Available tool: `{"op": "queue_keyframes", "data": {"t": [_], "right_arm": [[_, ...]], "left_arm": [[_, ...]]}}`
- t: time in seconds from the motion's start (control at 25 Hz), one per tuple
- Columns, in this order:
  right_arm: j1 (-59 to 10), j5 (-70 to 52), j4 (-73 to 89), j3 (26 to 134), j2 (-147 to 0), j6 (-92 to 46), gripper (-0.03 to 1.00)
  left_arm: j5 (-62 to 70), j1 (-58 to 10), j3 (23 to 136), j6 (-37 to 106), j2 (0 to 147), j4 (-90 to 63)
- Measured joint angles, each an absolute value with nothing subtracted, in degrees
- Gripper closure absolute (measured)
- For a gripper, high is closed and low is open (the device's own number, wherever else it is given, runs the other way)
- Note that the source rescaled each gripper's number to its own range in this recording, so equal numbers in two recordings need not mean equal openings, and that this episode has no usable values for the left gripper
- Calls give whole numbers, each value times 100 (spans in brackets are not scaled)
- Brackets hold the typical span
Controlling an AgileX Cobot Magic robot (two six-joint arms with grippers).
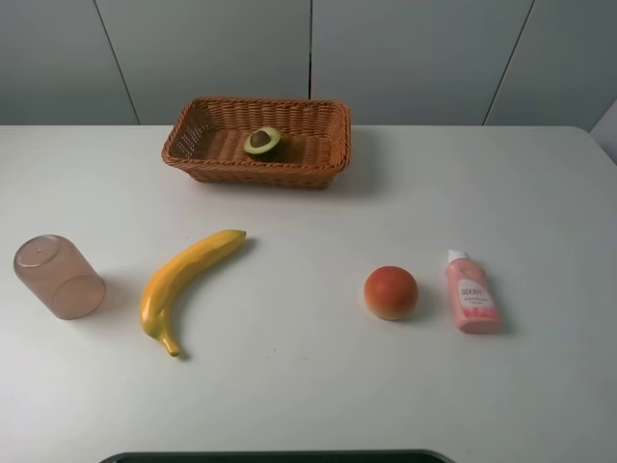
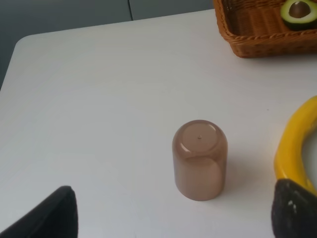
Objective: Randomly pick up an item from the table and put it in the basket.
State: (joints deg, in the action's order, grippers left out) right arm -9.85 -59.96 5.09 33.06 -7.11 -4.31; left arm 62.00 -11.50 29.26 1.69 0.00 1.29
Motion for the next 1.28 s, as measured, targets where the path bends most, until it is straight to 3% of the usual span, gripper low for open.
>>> {"op": "queue_keyframes", "data": {"t": [0.2,1.0,1.28], "right_arm": [[-985,-6163,523,3028,-32,-431,-3],[-962,-6242,370,2937,2,-170,-3],[-48,-6242,381,2937,2,-170,-3]], "left_arm": [[6200,-1150,2926,169,0,129],[6200,-1150,2926,169,0,129],[6200,-1150,2926,169,0,129]]}}
